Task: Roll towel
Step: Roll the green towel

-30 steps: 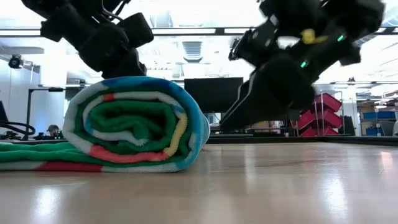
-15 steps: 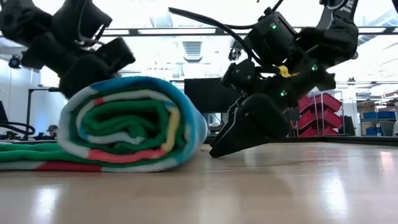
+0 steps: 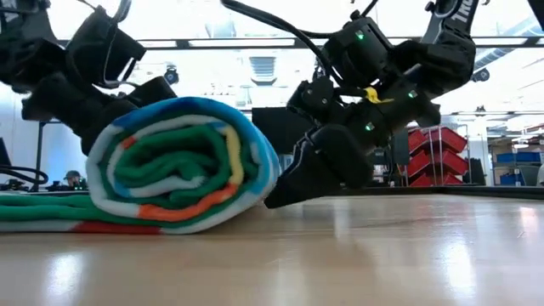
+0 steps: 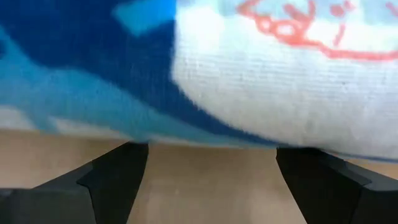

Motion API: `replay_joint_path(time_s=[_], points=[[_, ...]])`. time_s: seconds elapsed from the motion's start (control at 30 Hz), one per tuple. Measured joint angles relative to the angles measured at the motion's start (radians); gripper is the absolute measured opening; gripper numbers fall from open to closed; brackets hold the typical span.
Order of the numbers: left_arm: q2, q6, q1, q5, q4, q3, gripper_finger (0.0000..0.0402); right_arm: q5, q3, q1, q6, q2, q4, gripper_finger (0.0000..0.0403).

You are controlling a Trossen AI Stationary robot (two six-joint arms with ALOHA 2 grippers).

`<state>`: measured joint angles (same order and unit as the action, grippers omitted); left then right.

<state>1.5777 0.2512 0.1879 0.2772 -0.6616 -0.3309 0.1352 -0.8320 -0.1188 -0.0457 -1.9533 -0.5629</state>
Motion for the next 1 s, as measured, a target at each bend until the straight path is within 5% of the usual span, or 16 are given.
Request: replay_joint_path(time_s=[0.3,0.57,0.73,1.0], points=[[0.205,-0.001,0.000,0.000,-0.281,-0.009,0.0154,-0.005,-0.015,-0.001,-0.017,0.103,0.191,0.0339],[0.342,-0.030,0.002,-0.011,-0.296,-0.155,0.0143,-0.013,-0.014,-0.004,-0.044,0.210,0.362,0.0339],[0.380,-0.033,0.001,-0.016,-0.259,-0.237,0.0142,-0.012,-0.014,-0.013,-0.043,0.252,0.467,0.0339],[0.204,-0.026,0.000,-0.040,0.054,-0.246,0.0138,-0.002,-0.009,-0.014,-0.031,0.270,0.473,0.0339]])
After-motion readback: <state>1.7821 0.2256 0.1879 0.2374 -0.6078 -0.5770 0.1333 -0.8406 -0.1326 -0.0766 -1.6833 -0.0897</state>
